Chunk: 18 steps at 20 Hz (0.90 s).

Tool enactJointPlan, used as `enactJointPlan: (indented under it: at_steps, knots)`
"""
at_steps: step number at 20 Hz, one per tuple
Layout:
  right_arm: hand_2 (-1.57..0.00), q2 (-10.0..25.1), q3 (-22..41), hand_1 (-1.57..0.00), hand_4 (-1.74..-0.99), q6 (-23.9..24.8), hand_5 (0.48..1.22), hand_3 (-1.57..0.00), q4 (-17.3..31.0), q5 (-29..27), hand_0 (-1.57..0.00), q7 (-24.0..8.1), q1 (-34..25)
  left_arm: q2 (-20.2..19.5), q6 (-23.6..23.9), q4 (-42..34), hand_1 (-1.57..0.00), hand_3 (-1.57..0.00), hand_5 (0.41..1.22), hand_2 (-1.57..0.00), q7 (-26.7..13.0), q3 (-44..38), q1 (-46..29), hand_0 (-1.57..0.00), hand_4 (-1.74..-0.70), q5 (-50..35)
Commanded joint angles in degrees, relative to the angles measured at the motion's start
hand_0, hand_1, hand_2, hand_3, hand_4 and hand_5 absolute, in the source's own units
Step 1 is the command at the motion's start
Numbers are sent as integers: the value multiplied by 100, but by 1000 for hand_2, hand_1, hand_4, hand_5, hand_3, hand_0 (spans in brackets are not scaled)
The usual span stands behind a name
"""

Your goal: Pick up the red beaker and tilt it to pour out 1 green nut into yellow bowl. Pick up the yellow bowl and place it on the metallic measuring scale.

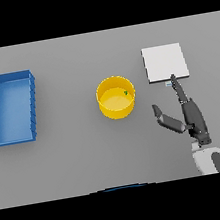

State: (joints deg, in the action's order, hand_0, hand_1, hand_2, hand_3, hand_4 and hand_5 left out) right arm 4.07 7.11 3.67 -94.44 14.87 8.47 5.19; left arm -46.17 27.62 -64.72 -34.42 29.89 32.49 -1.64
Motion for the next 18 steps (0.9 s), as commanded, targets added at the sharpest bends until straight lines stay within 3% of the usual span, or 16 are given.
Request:
enactJointPlan:
  at_steps: [1,2,3,4,6,8,12,18]
  knots:
    - [1,2,14,1,-1202,5,667,1,-30,17,1,39,3,-27,-42,-13,-1571,-1555,908,-1571,-17,88,5,-1571,-1667,2]
    - [1,-1,19,1,-1197,9,664,1,-63,22,1,-10,18,-139,-221,-87,-1571,-1503,865,-1571,-48,167,4,-1571,-1530,-78]
    - [1,-55,54,1,-1192,23,663,1,-75,31,1,-16,24,-156,-464,-156,-1449,-1362,830,-1432,-24,219,-42,-1564,-1374,-156]
    - [1,-51,33,1,-1188,-17,663,1,-29,-24,1,-24,21,-275,-780,-291,-1180,-1129,803,-1187,-7,192,-87,-1457,-1229,-337]
    - [1,-60,82,1,-1185,29,665,1,-104,59,1,20,93,-439,-1298,-467,-755,-722,758,-767,-47,212,-128,-932,-1034,-621]
    - [1,-42,64,1,-1182,42,667,1,-75,78,1,-56,77,-534,-1568,-562,-483,-462,723,-490,6,253,-169,-596,-916,-751]
    - [1,-2,62,1,-1187,-7,666,1,-166,39,1,-41,133,-517,-1679,-522,-197,-189,684,-200,74,216,-163,-244,-815,-849]
    - [1,-10,262,1,-1203,138,660,1,-170,495,1,-369,74,-421,-1459,-391,-51,-49,674,-52,477,-3,-90,-63,-785,-883]
